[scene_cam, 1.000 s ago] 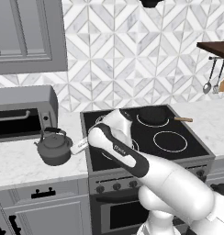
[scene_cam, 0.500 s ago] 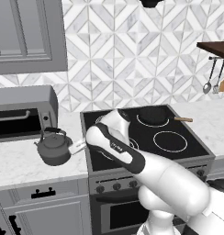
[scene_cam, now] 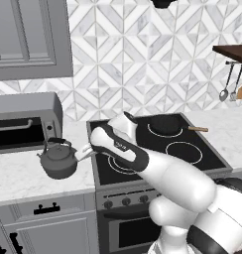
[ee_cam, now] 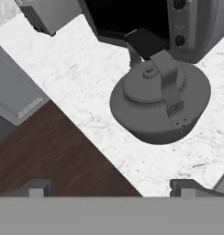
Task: Pick the kettle from the counter and place it on a stove burner. Then turn the burner on.
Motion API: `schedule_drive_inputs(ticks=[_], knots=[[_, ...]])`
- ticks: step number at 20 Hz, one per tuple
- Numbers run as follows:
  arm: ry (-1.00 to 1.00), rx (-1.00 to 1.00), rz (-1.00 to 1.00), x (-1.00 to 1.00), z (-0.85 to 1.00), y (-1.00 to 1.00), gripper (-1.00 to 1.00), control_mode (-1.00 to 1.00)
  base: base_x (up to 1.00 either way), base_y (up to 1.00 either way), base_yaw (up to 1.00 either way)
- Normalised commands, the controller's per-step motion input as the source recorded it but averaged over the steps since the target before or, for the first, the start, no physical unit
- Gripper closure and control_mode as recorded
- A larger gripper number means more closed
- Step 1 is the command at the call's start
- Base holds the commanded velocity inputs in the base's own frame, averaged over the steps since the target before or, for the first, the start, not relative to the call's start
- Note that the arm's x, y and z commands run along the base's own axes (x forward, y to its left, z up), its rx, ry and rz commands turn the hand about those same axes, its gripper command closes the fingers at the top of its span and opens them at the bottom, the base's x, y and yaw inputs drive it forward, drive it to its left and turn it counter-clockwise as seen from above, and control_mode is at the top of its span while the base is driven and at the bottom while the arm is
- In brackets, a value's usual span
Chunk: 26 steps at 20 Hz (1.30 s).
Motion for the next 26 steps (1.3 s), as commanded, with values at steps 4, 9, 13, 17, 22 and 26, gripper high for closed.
schedule_drive_inputs(ticks=[4,9,13,17,22,26], knots=[[0.00,-0.04,0.00,0.14,0.00,0.01,-1.00,-1.00,0.00,0.00,0.00],[-0.03,-0.03,0.01,0.20,-0.01,0.00,-1.00,-1.00,0.00,0.00,0.00],[-0.04,-0.02,0.01,0.28,-0.08,0.03,-1.00,-1.00,0.00,0.00,0.00],[0.00,-0.04,0.01,0.24,-0.18,0.08,-1.00,-1.00,0.00,0.00,0.00],[0.00,-0.04,0.01,0.26,-0.25,0.17,-1.00,-1.00,0.00,0.00,0.00],[0.00,-0.02,0.02,0.28,-0.15,0.19,-1.00,-1.00,0.00,0.00,0.00]])
